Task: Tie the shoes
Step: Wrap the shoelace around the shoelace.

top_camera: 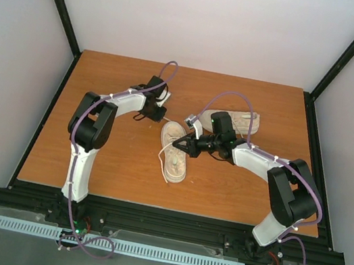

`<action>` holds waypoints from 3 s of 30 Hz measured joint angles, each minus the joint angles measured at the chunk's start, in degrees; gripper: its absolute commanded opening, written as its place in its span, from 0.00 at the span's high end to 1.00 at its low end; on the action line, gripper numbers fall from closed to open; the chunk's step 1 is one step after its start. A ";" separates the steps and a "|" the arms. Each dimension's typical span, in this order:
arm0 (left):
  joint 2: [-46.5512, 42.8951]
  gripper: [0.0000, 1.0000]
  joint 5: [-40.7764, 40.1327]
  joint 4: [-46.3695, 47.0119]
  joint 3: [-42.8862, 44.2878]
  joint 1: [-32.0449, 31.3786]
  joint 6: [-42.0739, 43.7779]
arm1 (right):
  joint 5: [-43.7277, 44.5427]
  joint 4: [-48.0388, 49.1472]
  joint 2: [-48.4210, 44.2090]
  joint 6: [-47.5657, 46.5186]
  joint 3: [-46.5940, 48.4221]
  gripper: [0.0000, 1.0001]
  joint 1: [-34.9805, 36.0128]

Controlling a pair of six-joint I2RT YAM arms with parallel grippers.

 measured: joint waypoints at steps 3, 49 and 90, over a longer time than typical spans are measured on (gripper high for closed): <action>0.04 0.99 -1.31 -0.04 0.07 0.02 -0.76 | 0.00 -0.02 0.00 0.00 -0.02 0.97 0.00; -60.46 0.99 5.11 6.01 -46.47 -14.08 -29.46 | 4.39 2.80 -1.97 3.69 -2.23 0.97 0.33; -51.80 0.47 -2.03 8.48 -38.01 -29.94 -31.26 | 6.08 4.72 -2.56 5.25 -3.39 0.97 -0.07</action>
